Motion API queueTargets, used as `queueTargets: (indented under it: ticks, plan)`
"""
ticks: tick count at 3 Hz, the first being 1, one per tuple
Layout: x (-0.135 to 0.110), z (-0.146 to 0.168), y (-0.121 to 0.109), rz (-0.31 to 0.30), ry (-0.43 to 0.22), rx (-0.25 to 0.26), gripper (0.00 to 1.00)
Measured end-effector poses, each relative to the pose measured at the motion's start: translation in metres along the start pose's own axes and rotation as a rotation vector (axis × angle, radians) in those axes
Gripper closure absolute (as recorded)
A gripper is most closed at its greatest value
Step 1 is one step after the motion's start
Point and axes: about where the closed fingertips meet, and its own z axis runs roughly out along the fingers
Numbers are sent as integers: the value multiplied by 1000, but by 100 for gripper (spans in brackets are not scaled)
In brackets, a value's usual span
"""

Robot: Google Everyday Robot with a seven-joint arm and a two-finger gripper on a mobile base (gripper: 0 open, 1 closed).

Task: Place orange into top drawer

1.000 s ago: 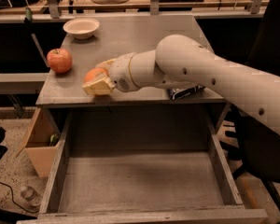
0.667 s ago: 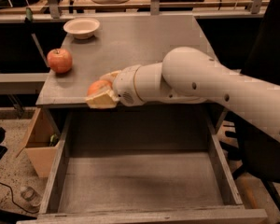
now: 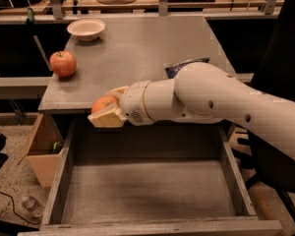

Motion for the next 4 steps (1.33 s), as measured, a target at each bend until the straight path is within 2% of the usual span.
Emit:
queueTargets:
  ticks: [1, 3, 4]
  plan:
    - [12, 0, 8, 26, 0, -17, 100]
    - [70, 15, 16, 130, -6, -75, 100]
    - [75, 19, 14, 120, -20, -78, 100]
